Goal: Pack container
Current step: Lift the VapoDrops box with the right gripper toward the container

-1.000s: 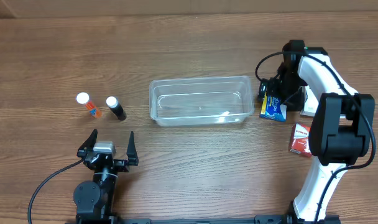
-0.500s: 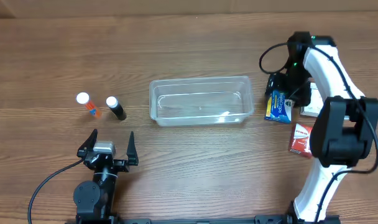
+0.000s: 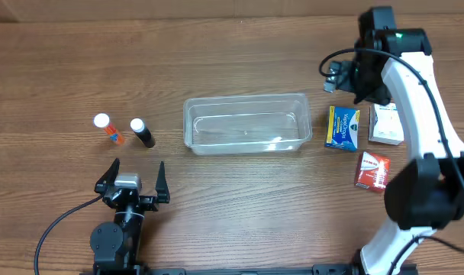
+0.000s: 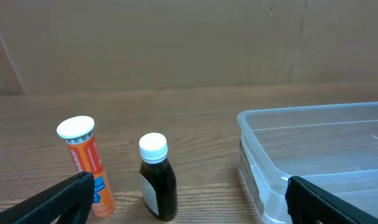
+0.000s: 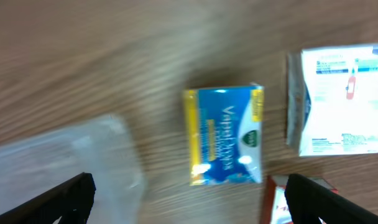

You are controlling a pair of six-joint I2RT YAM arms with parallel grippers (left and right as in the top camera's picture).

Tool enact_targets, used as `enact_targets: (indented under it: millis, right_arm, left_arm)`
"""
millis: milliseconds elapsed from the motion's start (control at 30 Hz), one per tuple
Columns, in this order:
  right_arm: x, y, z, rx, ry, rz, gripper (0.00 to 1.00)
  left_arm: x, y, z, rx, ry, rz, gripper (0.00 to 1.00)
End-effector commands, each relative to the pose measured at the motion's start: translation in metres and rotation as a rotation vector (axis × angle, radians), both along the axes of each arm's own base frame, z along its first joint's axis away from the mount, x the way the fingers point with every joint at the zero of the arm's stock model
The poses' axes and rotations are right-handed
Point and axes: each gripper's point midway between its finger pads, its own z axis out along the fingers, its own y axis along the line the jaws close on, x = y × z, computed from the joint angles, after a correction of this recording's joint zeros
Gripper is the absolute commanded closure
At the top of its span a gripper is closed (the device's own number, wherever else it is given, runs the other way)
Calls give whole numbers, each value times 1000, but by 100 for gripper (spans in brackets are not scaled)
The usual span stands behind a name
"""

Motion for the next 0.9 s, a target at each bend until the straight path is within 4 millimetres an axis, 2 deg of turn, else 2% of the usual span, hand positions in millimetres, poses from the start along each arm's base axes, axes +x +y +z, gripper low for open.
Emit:
enact_targets:
  millis: [0, 100, 200, 500, 867]
  right_arm:
    - [-19, -12, -58, 72, 164, 33, 0]
    - [-35, -13, -87, 88, 259, 51, 0]
    - [-44, -12, -104, 90, 290, 57, 0]
    - [-50, -11, -128, 94, 287, 52, 0]
    - [-31, -19, -135, 46, 202, 19, 0]
  left_arm:
    - [0, 0, -1, 18, 0, -3, 0]
    - [0, 0, -1, 18, 0, -3, 0]
    - [0, 0, -1, 18, 0, -3, 0]
    - [0, 0, -1, 18, 0, -3, 0]
    - [0, 0, -1, 18, 0, -3, 0]
